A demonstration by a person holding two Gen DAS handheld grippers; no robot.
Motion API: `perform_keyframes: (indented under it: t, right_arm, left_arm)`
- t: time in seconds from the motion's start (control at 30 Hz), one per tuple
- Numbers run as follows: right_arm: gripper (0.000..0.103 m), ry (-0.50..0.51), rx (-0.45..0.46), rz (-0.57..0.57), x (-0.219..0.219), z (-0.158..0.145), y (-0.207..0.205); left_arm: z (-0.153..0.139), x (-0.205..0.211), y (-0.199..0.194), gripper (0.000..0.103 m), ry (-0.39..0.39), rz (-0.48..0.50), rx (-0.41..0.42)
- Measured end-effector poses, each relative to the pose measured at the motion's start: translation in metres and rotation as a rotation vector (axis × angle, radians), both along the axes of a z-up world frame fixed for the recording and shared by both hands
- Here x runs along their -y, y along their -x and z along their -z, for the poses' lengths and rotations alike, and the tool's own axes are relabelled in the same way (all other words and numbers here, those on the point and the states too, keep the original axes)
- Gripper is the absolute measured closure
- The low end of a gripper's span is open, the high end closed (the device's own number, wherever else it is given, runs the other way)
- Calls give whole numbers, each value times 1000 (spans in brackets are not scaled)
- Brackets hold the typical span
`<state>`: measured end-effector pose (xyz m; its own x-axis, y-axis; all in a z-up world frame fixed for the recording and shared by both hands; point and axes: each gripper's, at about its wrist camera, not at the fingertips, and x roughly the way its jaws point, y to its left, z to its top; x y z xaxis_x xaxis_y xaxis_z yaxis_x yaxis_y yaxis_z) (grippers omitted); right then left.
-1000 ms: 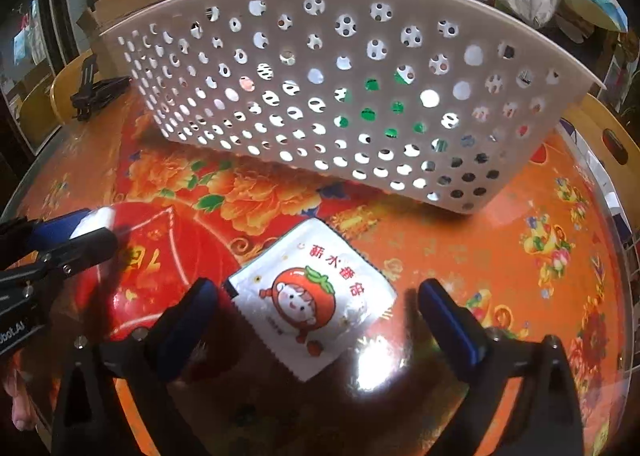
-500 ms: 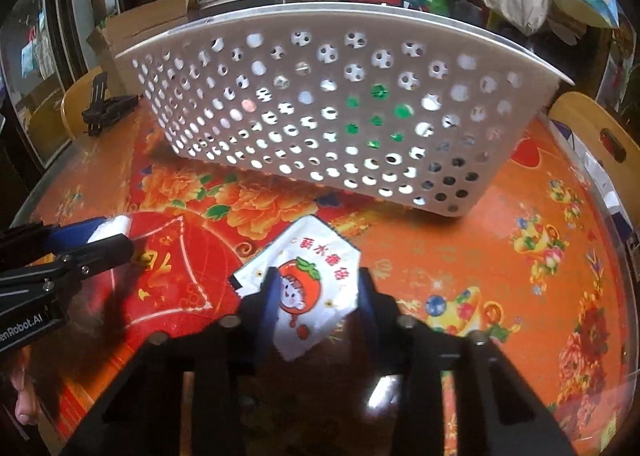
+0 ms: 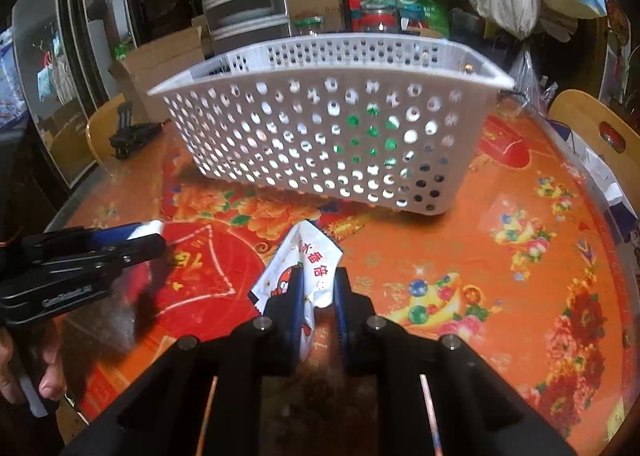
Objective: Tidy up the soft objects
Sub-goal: 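Grasp the white wrapped item with the left tool while the right tool grasps the tomato sachet, then carry the wrapped item and tomato sachet into the basket and open both tools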
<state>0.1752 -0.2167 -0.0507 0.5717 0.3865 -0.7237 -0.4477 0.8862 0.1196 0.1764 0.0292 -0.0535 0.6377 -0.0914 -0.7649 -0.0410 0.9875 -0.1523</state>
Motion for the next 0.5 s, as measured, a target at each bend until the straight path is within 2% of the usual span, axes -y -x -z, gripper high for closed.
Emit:
perform_keyframes:
  t: [0.5]
  right_arm:
    - [91, -43, 86, 10, 28, -45, 25]
  left_arm:
    - [-43, 11, 28, 70, -49, 27, 102]
